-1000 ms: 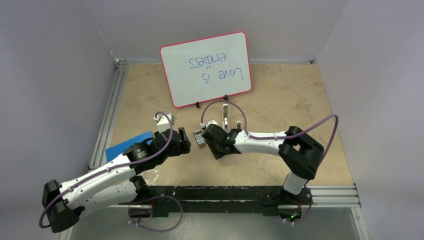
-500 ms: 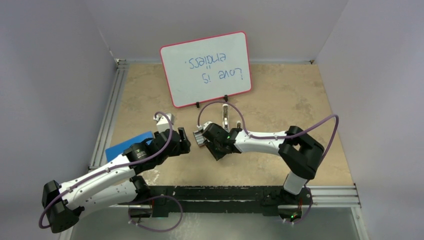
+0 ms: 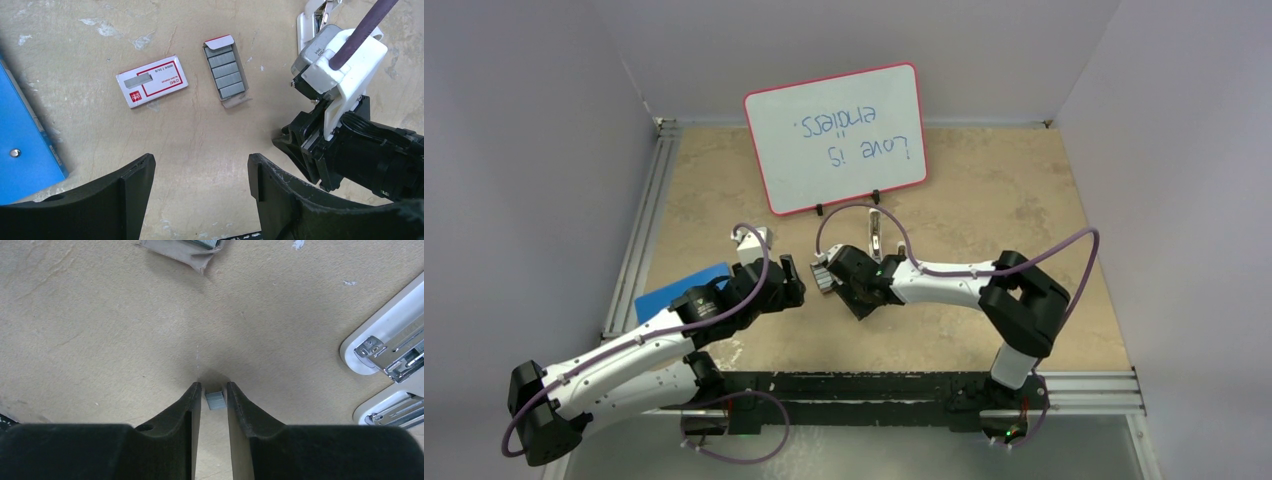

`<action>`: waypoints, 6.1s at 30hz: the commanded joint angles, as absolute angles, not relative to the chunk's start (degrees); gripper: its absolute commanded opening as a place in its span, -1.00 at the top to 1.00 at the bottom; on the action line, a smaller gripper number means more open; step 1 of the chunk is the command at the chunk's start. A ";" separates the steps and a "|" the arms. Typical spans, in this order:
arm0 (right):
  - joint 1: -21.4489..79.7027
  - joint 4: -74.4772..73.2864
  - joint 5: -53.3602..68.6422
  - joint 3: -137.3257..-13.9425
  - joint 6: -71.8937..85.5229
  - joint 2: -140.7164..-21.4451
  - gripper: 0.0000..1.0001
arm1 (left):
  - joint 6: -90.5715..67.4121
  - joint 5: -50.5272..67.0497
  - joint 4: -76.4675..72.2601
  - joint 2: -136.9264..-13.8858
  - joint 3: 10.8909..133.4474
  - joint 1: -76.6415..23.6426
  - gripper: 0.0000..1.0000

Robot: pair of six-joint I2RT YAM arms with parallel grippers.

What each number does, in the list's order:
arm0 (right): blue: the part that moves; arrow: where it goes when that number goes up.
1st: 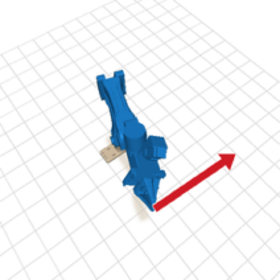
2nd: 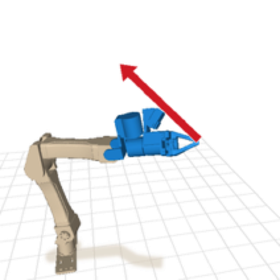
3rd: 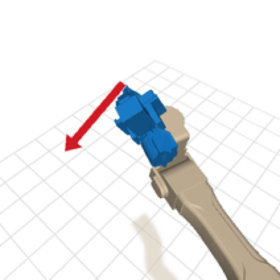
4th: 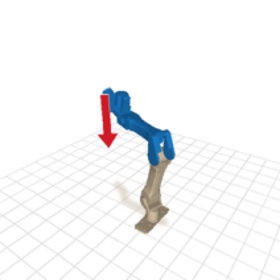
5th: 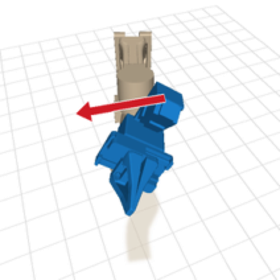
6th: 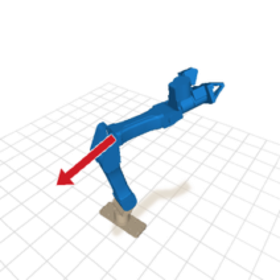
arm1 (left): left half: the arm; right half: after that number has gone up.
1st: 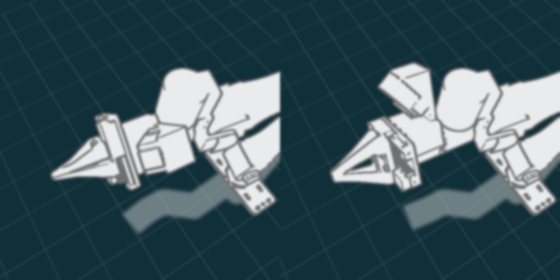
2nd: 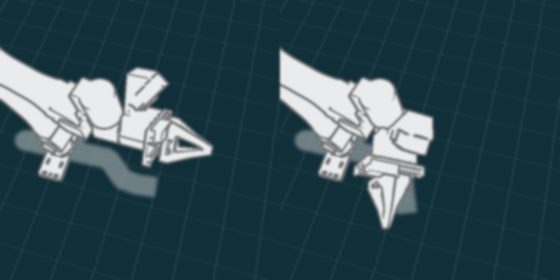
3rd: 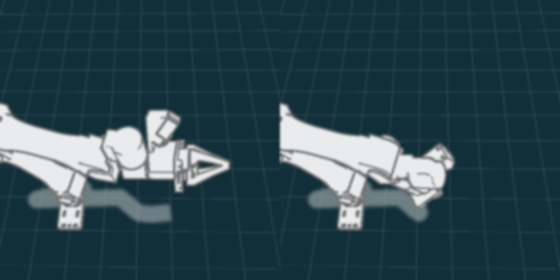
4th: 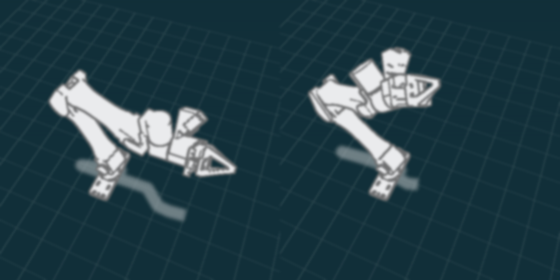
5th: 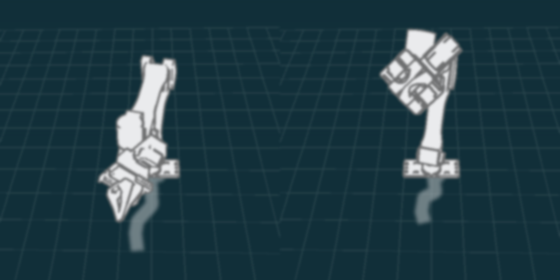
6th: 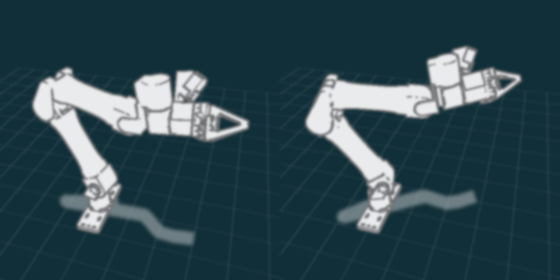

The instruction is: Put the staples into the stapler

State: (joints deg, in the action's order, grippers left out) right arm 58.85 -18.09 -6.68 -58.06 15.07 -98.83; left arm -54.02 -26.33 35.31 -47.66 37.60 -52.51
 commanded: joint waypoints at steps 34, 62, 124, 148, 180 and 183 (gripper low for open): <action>51.28 -17.27 -20.49 -50.58 47.26 -82.48 0.62 | -54.51 -26.63 34.14 -46.37 37.60 -52.21 -0.36; 41.27 -6.95 -26.88 -43.88 43.08 -77.48 0.59 | -53.90 -25.58 32.09 -49.03 37.92 -52.21 -0.36; 41.07 -1.23 -23.66 -40.86 40.29 -83.80 0.65 | -54.14 -25.58 32.17 -49.54 37.97 -52.21 -0.36; 41.11 -2.57 -22.26 -42.25 40.20 -79.20 0.33 | -54.23 -25.40 32.08 -49.74 37.97 -52.21 -0.36; 38.79 -8.27 -30.52 -56.09 37.54 -87.85 -0.35 | -50.27 -18.65 27.05 -51.14 37.71 -52.21 -0.44; 38.21 -7.54 -28.95 -56.54 35.89 -89.56 -0.27 | -49.19 -16.47 25.52 -51.45 37.43 -52.21 -0.47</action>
State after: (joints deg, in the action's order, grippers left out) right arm 39.00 -7.44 -28.95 -54.28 38.96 -88.16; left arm -51.46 -19.73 29.76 -51.16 37.58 -52.51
